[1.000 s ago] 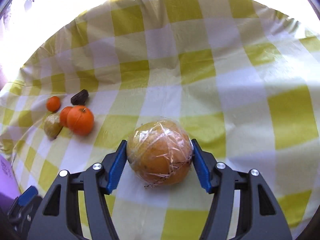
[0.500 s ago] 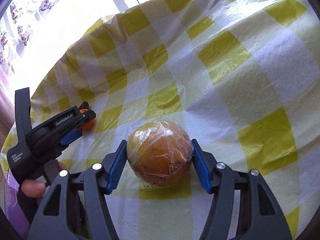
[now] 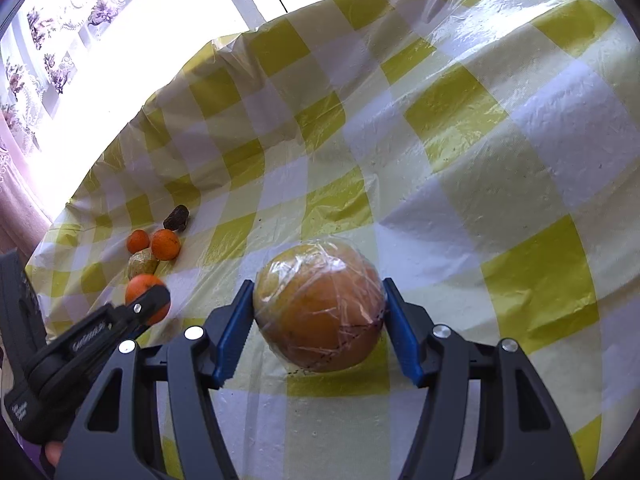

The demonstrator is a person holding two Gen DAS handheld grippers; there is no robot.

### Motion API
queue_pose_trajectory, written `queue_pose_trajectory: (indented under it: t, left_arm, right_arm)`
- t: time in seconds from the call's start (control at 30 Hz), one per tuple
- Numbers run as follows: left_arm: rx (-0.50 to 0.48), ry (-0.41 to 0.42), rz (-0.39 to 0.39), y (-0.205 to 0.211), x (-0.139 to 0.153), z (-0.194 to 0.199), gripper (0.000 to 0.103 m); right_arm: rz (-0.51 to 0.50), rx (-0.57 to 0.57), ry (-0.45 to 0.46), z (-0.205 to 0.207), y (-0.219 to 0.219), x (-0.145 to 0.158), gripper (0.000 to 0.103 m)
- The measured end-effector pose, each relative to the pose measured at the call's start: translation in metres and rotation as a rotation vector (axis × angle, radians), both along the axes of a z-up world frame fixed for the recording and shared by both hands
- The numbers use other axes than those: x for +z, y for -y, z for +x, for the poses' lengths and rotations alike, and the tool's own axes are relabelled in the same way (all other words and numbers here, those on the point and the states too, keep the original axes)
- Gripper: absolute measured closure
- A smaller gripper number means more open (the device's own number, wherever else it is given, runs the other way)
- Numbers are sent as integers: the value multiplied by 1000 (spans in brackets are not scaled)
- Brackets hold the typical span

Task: Organize fruits
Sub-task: 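Grasp the wrapped brown fruit with the right gripper while the left gripper grasps an orange, then carry the wrapped fruit and the orange over the white box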

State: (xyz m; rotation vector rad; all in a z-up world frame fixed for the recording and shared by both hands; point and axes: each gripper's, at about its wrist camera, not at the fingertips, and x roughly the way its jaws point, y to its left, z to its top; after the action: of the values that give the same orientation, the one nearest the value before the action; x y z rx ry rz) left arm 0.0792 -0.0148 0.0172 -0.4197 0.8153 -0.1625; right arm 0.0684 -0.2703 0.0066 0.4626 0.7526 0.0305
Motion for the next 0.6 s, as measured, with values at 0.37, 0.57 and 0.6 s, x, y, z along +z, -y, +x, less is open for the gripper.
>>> queue_pose_trajectory:
  t: [0.37, 0.57, 0.6]
  left_arm:
    - [25, 4, -36, -36, -4, -79, 68]
    - [2, 40, -17, -31, -1, -81, 68]
    - [4, 41, -22, -31, -1, -82, 68]
  right_arm:
    - [-6, -9, -12, 0, -2, 0, 40]
    - [-7, -33, -7, -2, -1, 0, 40]
    - [-7, -34, -8, -1, 0, 0, 40]
